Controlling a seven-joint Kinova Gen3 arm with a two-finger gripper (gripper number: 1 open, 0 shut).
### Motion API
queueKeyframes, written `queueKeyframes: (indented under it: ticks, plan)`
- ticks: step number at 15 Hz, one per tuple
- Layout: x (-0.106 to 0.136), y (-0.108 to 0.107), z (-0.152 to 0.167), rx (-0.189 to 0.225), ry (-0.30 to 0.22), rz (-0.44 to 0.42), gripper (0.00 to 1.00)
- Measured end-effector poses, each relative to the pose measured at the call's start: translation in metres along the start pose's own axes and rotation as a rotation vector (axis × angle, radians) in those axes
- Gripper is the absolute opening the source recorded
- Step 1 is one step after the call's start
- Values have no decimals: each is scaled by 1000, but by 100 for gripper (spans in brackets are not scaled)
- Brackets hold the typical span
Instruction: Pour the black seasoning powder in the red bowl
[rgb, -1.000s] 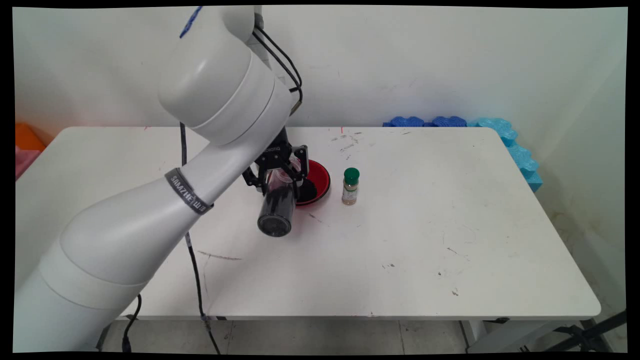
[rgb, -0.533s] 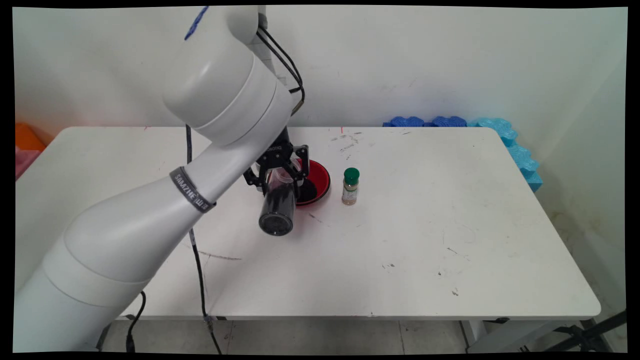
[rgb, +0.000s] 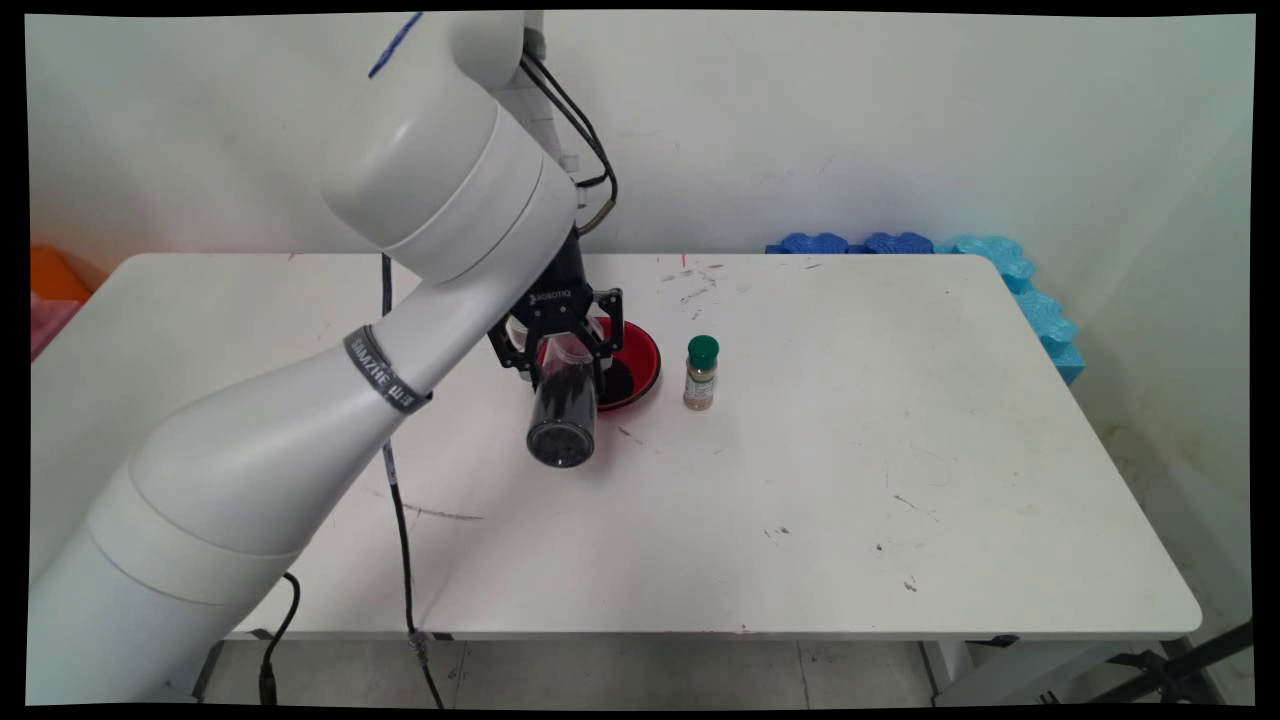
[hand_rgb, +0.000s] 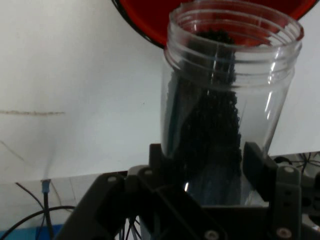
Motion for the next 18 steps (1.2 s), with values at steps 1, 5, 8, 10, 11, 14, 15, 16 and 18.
queueKeyframes:
  ticks: [1,5,8,10,11,14,15,16,18]
  plan:
    - [1,1,0,2,-3,-5,0]
    - [2,3,1,9,-12,-18,0]
    - [1,4,2,19,-22,-28,0]
    - [0,4,3,26,-29,-33,0]
    - [0,4,3,29,-32,-35,0]
    - [-3,3,3,38,-42,-42,0]
    - [-3,3,3,40,-44,-45,0]
    - [-4,3,3,42,-47,-47,0]
    - [-5,4,2,47,-54,-54,0]
